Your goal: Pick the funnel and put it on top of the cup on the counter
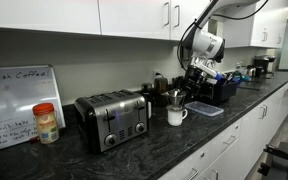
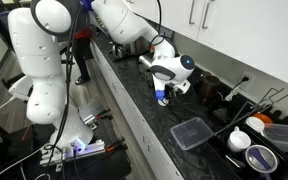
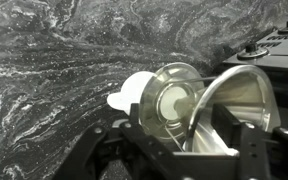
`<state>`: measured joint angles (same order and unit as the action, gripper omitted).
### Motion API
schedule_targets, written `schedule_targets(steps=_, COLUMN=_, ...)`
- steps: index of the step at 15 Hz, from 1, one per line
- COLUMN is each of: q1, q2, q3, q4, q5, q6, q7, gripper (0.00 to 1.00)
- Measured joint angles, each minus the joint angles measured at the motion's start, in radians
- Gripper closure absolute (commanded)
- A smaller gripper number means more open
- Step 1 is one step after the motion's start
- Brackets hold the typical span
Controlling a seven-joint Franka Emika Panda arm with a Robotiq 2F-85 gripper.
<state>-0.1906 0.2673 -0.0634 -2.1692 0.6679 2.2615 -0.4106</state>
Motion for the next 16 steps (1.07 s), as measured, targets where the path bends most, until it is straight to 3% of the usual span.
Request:
schedule_targets(steps=9, q1=0.000, q2=-0.099, q3=-0.001, q4=-0.047, q5=0.003, q6=-0.003, q7=0.004, gripper=0.00)
schedule_targets(steps=16, q1=0.000, q2=-0.187, q3=-0.031, q4=-0.065, q5=0.003, q6=-0.037, q7=0.107, gripper=0.00)
